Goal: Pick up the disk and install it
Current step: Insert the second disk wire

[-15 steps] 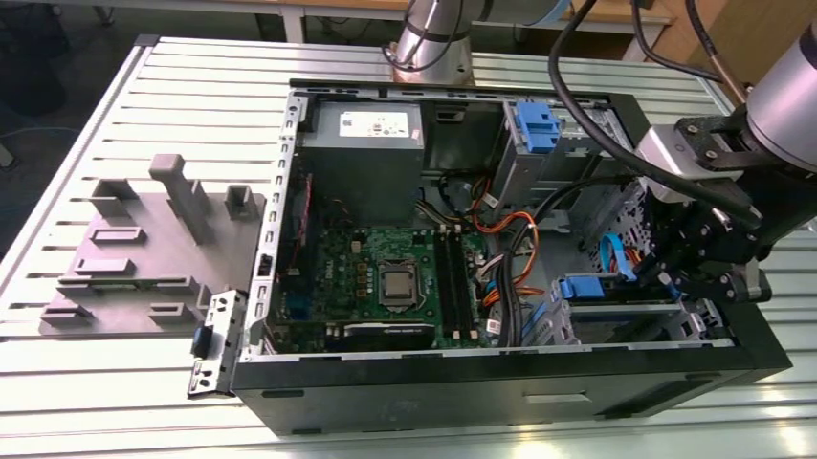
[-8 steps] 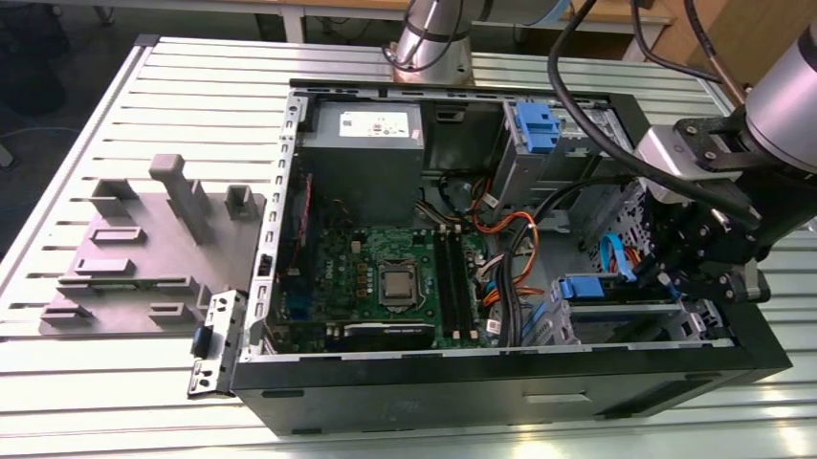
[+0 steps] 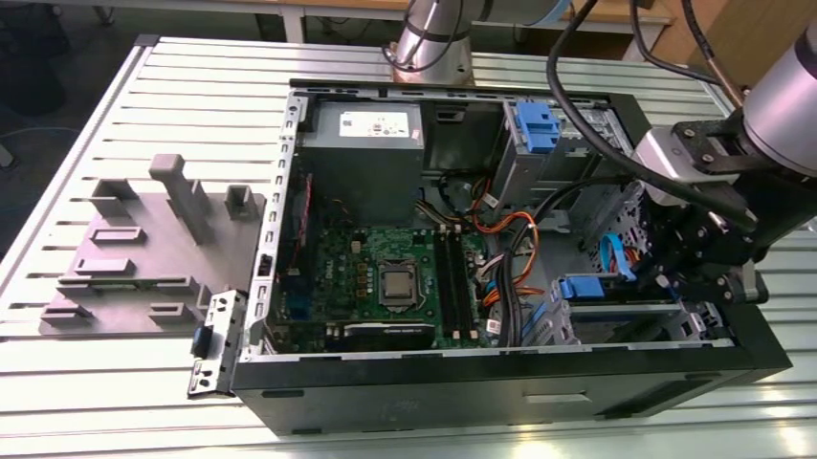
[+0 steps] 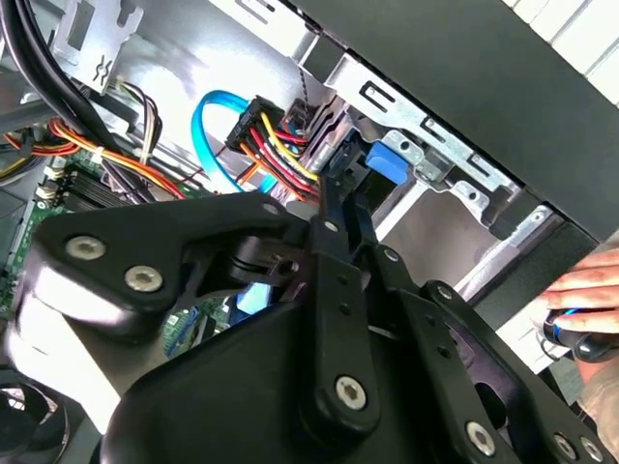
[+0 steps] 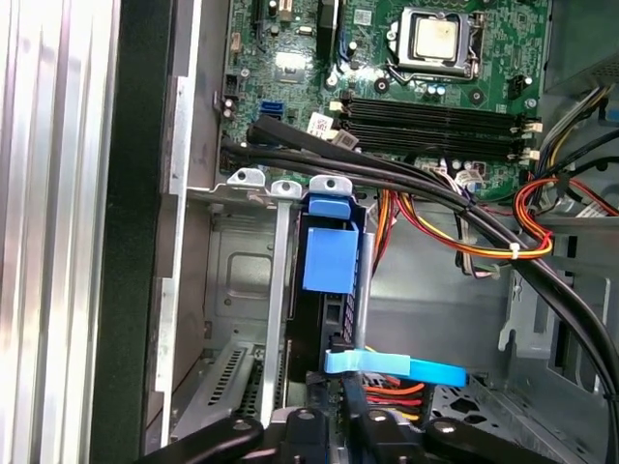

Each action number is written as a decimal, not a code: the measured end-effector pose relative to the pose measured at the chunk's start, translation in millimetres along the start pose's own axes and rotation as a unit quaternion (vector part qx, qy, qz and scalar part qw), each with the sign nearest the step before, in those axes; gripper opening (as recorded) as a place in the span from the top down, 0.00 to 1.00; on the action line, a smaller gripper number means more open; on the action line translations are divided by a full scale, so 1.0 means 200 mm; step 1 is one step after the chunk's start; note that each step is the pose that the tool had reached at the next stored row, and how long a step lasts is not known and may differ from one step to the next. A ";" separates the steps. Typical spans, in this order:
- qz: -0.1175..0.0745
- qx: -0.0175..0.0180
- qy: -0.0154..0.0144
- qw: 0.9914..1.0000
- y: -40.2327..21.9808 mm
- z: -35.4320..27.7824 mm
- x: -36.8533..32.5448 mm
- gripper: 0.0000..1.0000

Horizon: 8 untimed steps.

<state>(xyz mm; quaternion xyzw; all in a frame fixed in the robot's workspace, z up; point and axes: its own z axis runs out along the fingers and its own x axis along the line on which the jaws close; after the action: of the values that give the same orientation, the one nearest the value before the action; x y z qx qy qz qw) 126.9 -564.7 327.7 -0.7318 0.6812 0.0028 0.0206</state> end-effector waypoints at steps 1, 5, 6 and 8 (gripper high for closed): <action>0.000 0.000 0.000 1.000 0.000 0.000 0.000 0.77; 0.000 0.000 0.001 1.000 0.000 -0.006 0.000 0.71; 0.000 0.000 0.001 1.000 0.000 -0.011 0.000 0.71; 0.000 0.000 0.001 1.000 -0.001 -0.031 -0.001 0.71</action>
<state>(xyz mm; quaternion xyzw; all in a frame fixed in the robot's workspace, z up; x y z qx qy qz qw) 126.9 -564.8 334.0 -0.7318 0.6812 0.0024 0.0202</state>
